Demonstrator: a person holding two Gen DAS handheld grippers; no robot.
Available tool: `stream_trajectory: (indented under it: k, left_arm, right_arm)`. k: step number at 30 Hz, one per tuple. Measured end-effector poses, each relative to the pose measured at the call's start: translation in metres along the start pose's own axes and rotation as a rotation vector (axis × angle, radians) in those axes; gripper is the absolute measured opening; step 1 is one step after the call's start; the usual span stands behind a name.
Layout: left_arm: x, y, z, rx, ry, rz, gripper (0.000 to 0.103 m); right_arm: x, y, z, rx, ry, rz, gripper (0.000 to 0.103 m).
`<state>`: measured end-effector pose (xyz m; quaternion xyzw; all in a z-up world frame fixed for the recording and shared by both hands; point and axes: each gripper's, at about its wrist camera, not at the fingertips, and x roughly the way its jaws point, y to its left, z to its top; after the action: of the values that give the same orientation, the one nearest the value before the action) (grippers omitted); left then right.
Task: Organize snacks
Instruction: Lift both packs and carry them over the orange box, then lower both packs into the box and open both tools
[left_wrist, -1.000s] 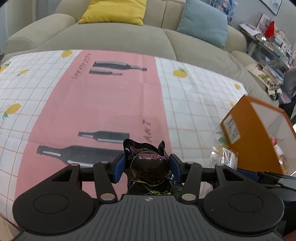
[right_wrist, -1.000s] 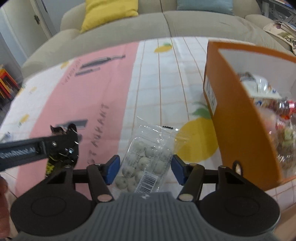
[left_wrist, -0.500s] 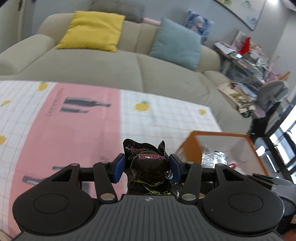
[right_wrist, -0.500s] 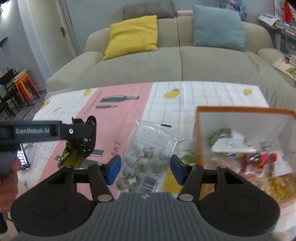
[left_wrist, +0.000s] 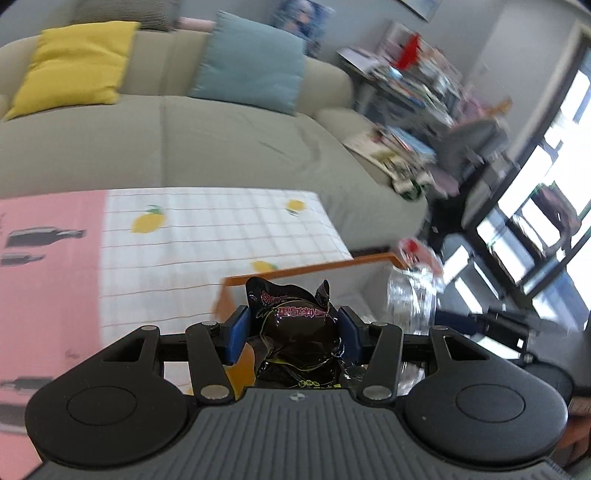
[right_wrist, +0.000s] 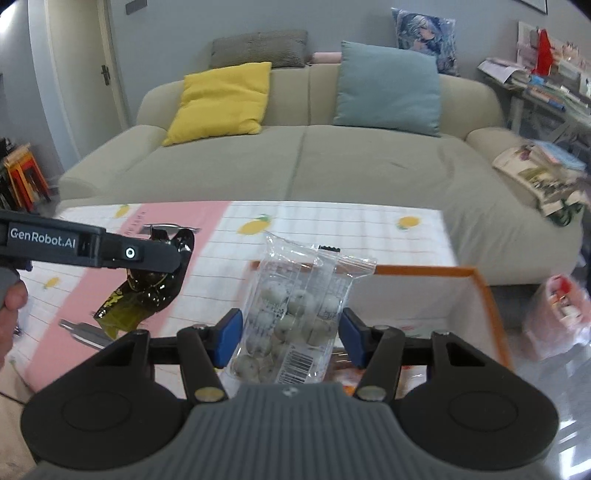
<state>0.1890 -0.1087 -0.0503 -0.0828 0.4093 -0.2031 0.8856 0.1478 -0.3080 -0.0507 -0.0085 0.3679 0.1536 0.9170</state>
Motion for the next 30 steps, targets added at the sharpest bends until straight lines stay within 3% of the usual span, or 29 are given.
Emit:
stream_trajectory:
  k: [6,12,21,30]
  left_arm:
    - [0.060,-0.044,0.006,0.100,0.098,-0.029,0.059]
    - [0.108,-0.065,-0.001,0.137,0.189,-0.026,0.059]
    - [0.155,-0.073,-0.002,0.238,0.252,0.072,0.059]
    - [0.180,-0.072,-0.009,0.292,0.297,0.128,0.060]
  right_arm:
    - [0.017,-0.057,0.004,-0.029,0.064,-0.071,0.056]
    - [0.052,-0.094,-0.004,-0.089,0.187,-0.110,0.056]
    - [0.101,-0.104,-0.025,-0.195,0.309,-0.128,0.056]
    - [0.129,-0.104,-0.026,-0.189,0.340,-0.116,0.056]
